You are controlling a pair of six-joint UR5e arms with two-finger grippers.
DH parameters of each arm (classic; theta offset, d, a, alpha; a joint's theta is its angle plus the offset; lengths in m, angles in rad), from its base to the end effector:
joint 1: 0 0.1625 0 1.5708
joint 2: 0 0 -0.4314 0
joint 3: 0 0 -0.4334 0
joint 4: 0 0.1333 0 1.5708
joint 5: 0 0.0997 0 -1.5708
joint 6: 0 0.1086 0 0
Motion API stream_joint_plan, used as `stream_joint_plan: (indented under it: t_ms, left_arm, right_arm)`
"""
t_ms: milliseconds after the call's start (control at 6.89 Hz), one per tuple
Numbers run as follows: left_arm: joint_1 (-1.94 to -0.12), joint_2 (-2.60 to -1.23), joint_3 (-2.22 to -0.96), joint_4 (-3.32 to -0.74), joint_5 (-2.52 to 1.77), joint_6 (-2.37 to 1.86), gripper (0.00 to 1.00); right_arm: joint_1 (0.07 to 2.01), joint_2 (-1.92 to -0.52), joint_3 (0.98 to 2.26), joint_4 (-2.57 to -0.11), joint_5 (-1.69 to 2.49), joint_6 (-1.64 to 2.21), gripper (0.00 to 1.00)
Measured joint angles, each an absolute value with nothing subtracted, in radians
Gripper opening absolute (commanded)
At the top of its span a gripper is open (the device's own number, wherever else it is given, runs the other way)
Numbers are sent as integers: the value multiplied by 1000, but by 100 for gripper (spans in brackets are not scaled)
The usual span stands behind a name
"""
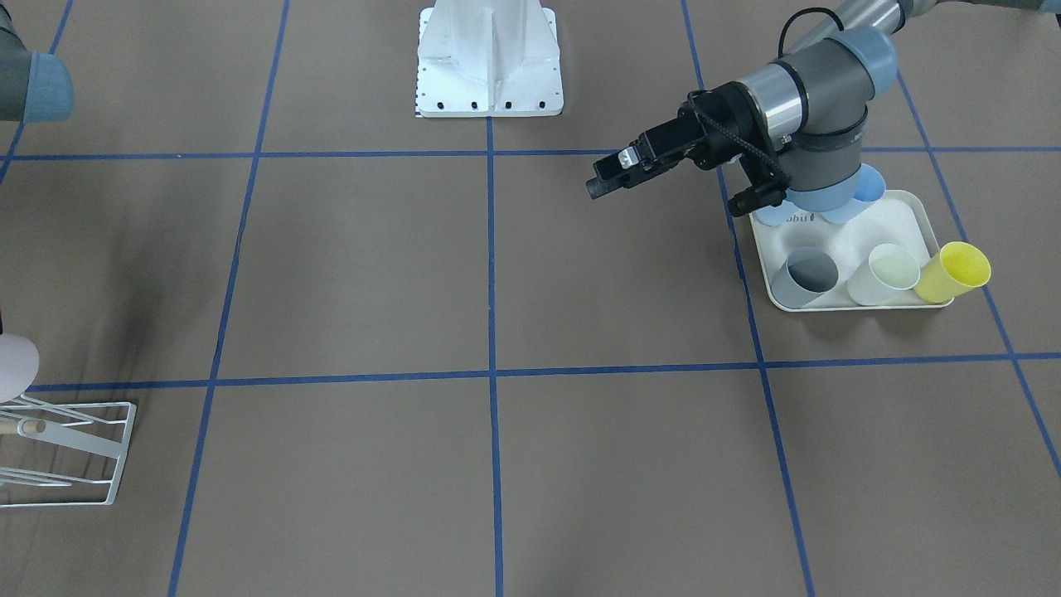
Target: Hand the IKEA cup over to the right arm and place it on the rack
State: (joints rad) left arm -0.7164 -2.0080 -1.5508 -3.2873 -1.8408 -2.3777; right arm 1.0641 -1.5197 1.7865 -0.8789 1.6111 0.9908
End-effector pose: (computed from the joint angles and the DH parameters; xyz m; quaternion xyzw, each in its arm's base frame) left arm 0.3947 -0.4820 0.2375 -0.1042 0.8639 -0.2449 0.4276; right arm -0.1718 -0.5751 0.4598 0.3256 -0.3270 0.2036 0.8635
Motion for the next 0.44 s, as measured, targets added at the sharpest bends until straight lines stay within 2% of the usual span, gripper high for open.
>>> stream_joint_plan:
  t_ms: [145, 290, 436]
  left_arm:
    - [-716, -2008, -1551, -3287, -1841, -2378, 100]
    - [-717, -2008, -1552, -3287, -1841, -2378, 100]
    - [-717, -2008, -1553, -3287, -1840, -2378, 100]
  right_arm:
    - [1060, -1518, 1773, -874, 1613, 992, 2]
    - [1055, -1514, 1748, -854, 1614, 992, 26]
    - [1052, -1510, 1710, -813, 1614, 993, 99]
